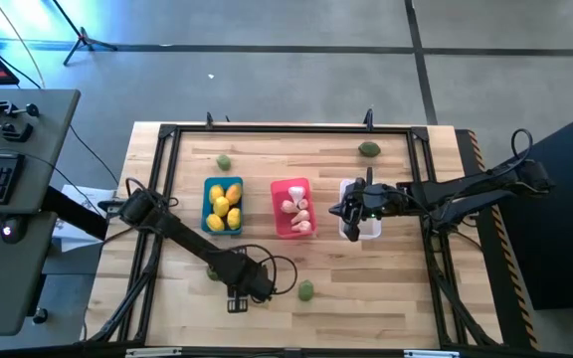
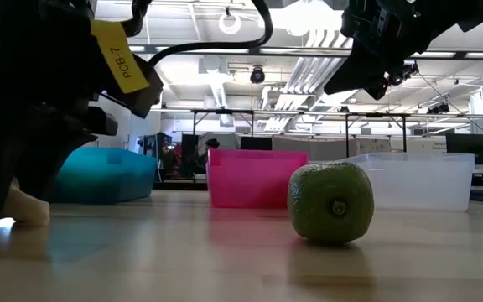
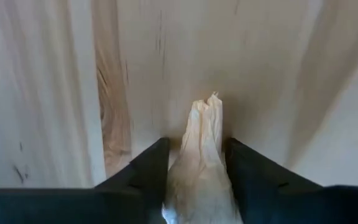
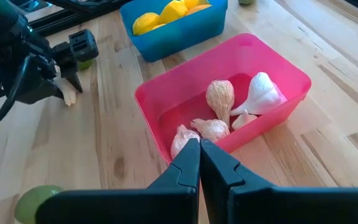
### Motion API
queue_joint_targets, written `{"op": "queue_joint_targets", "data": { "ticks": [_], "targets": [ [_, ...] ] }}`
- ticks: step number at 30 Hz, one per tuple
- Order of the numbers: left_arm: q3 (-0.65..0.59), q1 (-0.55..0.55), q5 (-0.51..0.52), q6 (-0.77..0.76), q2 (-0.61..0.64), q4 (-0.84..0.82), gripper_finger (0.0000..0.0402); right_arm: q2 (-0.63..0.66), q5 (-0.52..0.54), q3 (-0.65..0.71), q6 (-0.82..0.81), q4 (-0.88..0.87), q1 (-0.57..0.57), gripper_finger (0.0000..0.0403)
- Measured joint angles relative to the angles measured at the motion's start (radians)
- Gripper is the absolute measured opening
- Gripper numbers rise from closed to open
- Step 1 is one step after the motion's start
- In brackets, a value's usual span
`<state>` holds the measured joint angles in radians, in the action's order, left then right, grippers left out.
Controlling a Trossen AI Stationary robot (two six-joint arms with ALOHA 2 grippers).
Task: Sort produce into baskets
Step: Put the white garlic into the red bin
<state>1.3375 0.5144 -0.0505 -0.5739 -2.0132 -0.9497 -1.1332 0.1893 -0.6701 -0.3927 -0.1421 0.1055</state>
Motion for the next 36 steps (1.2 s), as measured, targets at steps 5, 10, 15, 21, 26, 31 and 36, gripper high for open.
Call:
{"op": "queue_joint_targets", "data": {
  "ticks": [5,10,15,21,26,31,36],
  "targets": [
    [-0.001,-0.022,0.001,0.02,0.004,-0.004,0.0073,0.0,0.001,0.0,0.0,0.0,0.0,0.0],
    [-0.004,-0.064,0.011,0.07,0.021,-0.006,0.0048,0.0,0.001,0.0,-0.002,0.0,0.0,0.0],
    [-0.004,-0.131,0.014,0.081,0.083,0.013,0.0045,0.0,0.001,0.0,-0.011,-0.005,0.0,0.0],
    [-0.004,-0.231,0.013,0.079,0.185,0.079,0.0044,0.0,0.011,0.0,-0.018,-0.006,0.0,0.0],
    [-0.004,-0.333,0.034,-0.031,0.252,0.25,0.0044,0.0,0.018,0.0,-0.018,-0.008,0.0,0.0],
    [-0.003,-0.407,0.16,-0.135,0.262,0.48,0.0044,0.0,0.024,0.0,-0.018,-0.012,0.0,0.0],
    [-0.002,-0.469,0.217,-0.152,0.225,0.573,0.0044,0.0,0.05,0.0,-0.017,-0.02,-0.001,0.0]
  ]
}}
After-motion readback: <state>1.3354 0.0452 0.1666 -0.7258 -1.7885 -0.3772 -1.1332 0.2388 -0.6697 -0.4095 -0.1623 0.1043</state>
